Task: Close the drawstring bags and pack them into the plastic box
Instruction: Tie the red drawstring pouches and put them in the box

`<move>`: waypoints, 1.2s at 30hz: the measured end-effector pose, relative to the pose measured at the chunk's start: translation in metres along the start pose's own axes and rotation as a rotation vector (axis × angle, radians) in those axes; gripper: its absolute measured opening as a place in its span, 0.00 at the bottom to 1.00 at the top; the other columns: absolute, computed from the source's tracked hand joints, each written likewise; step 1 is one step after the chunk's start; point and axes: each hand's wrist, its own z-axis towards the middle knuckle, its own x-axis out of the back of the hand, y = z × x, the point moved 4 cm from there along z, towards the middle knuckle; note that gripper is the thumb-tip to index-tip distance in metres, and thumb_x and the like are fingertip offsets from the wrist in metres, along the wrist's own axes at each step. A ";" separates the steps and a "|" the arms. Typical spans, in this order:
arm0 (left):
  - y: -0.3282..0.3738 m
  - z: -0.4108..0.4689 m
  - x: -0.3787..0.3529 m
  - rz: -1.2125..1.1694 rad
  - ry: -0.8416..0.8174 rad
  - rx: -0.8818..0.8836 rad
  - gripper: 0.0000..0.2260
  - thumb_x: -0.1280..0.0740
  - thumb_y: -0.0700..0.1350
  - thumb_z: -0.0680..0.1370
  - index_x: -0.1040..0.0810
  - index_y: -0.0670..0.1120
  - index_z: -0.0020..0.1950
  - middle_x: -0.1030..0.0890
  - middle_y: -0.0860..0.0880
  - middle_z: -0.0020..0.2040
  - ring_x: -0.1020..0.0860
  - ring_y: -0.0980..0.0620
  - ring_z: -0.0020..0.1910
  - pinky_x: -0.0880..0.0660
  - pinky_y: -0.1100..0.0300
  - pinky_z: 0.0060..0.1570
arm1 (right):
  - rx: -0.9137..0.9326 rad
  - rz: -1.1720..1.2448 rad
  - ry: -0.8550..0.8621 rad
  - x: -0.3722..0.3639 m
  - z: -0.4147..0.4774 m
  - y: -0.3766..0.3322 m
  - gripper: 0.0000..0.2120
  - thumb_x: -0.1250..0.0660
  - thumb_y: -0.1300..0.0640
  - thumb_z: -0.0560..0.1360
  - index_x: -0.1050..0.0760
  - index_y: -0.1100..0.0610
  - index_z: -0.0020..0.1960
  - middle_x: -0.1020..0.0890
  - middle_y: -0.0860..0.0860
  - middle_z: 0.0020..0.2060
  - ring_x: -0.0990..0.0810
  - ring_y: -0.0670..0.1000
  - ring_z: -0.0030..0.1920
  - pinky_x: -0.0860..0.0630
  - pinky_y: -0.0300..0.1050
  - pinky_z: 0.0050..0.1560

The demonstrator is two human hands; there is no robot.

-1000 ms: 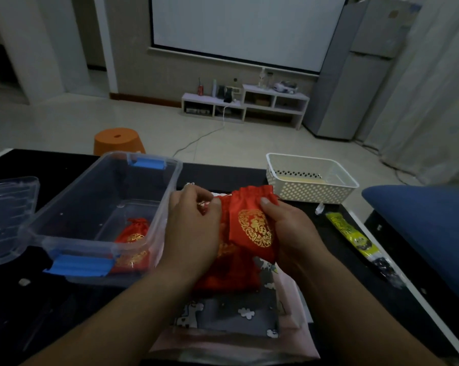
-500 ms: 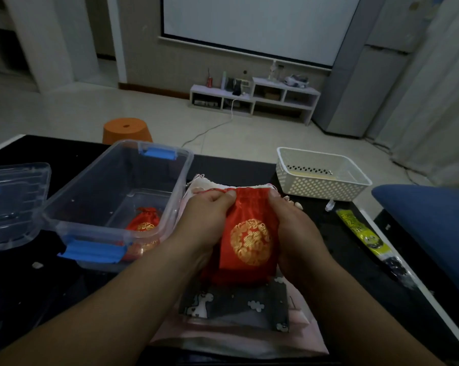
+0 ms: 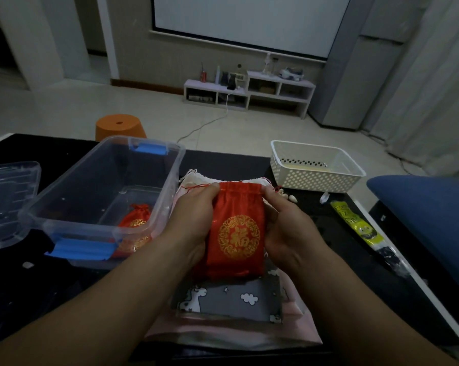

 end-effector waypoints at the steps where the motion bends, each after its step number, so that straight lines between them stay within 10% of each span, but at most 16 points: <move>1: -0.001 0.001 0.000 -0.008 0.000 0.005 0.10 0.34 0.50 0.84 0.16 0.47 0.52 0.14 0.47 0.38 0.15 0.50 0.34 0.18 0.54 0.35 | -0.004 0.009 0.010 0.001 0.000 0.000 0.12 0.34 0.50 0.84 0.16 0.56 0.56 0.11 0.55 0.44 0.12 0.53 0.40 0.18 0.48 0.36; 11: -0.010 0.009 0.003 -0.182 0.131 -0.047 0.12 0.38 0.46 0.85 0.17 0.44 0.50 0.17 0.48 0.37 0.21 0.56 0.32 0.25 0.61 0.36 | 0.042 0.019 0.209 0.034 0.020 0.001 0.11 0.37 0.53 0.86 0.18 0.56 0.54 0.21 0.48 0.38 0.24 0.45 0.39 0.30 0.41 0.42; 25: 0.014 -0.005 -0.007 0.246 0.032 -0.451 0.09 0.41 0.46 0.87 0.21 0.47 0.58 0.16 0.49 0.42 0.22 0.57 0.34 0.23 0.67 0.34 | 0.324 -0.280 0.055 0.016 0.012 -0.015 0.11 0.34 0.52 0.84 0.17 0.57 0.50 0.18 0.49 0.36 0.21 0.48 0.39 0.23 0.45 0.42; 30: 0.008 -0.001 -0.017 0.769 -0.153 -0.608 0.10 0.35 0.49 0.84 0.20 0.52 0.64 0.16 0.56 0.53 0.19 0.60 0.52 0.20 0.54 0.57 | 0.616 -0.544 -0.117 -0.001 -0.003 -0.032 0.10 0.32 0.53 0.82 0.14 0.55 0.49 0.14 0.48 0.38 0.17 0.43 0.39 0.21 0.39 0.42; 36: 0.006 -0.003 -0.021 0.659 -0.201 -0.535 0.09 0.37 0.47 0.85 0.17 0.49 0.59 0.14 0.49 0.48 0.16 0.51 0.47 0.18 0.46 0.53 | 0.772 -0.819 -0.161 -0.009 0.002 -0.037 0.08 0.29 0.50 0.81 0.14 0.50 0.57 0.13 0.45 0.45 0.15 0.43 0.49 0.19 0.42 0.48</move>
